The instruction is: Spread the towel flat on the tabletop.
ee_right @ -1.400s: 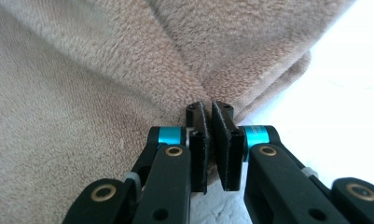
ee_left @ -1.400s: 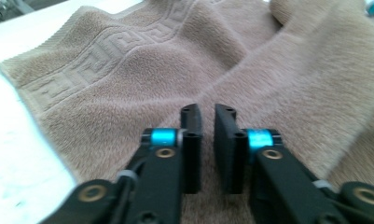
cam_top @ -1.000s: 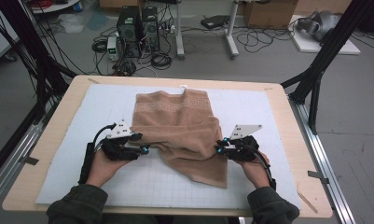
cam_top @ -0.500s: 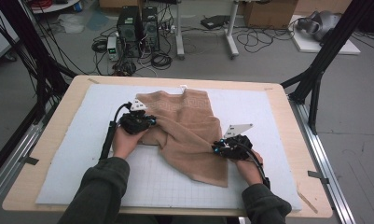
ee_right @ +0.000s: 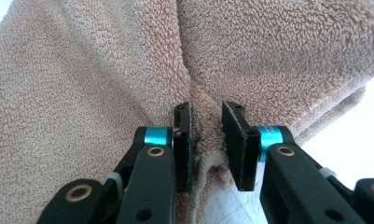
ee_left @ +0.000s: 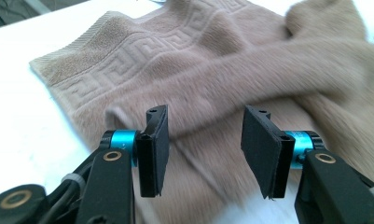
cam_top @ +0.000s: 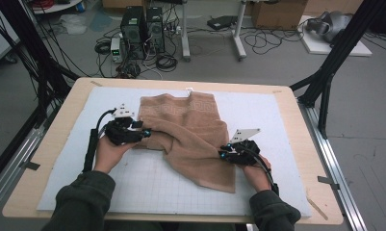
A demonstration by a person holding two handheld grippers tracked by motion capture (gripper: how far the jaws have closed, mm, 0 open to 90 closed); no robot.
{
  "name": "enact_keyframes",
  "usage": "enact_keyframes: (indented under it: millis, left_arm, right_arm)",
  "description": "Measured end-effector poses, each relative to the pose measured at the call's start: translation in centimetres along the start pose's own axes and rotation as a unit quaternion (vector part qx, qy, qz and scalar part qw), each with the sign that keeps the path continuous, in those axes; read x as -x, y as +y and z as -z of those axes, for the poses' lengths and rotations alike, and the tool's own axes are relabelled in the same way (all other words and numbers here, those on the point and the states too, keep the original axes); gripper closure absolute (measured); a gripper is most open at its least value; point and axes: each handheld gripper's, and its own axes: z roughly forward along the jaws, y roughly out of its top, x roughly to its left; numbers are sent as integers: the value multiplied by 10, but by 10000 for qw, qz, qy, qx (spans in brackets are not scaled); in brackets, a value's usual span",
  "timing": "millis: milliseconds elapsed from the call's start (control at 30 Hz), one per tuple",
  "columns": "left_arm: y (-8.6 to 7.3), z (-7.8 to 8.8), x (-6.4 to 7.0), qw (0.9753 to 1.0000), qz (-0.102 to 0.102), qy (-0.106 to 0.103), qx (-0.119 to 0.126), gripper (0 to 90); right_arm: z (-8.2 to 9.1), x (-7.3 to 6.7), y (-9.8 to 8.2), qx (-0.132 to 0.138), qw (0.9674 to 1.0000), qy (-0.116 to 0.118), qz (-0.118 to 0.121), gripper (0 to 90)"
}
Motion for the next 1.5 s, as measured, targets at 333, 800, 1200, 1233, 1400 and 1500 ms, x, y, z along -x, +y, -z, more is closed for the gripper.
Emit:
enact_keyframes:
  millis: [333, 800, 1200, 1233, 1400, 1500]
  left_arm:
    - [-19, -33, 21, 9982, -267, -411, -343, 544]
    - [-16, -32, 25, 9985, -444, -224, -228, 821]
    - [-16, 29, 33, 9981, -508, -258, 242, 853]
    - [-16, 34, 36, 9978, -529, -247, 303, 853]
    - [-23, 66, 50, 9963, -701, -238, 446, 853]
    - [-31, 83, 57, 9958, -731, -211, 509, 853]
  right_arm:
    - [-2, 1, -1, 12, 10000, 18, -72, 740]
    - [-2, 1, -2, 34, 9999, 31, -113, 737]
    - [6, -6, 4, 121, 9998, 137, 37, 799]
    - [9, -8, 5, 159, 9998, 131, 71, 799]
    - [32, -26, 12, 451, 9984, 209, 283, 799]
    - [46, -41, 15, 612, 9966, 249, 499, 800]
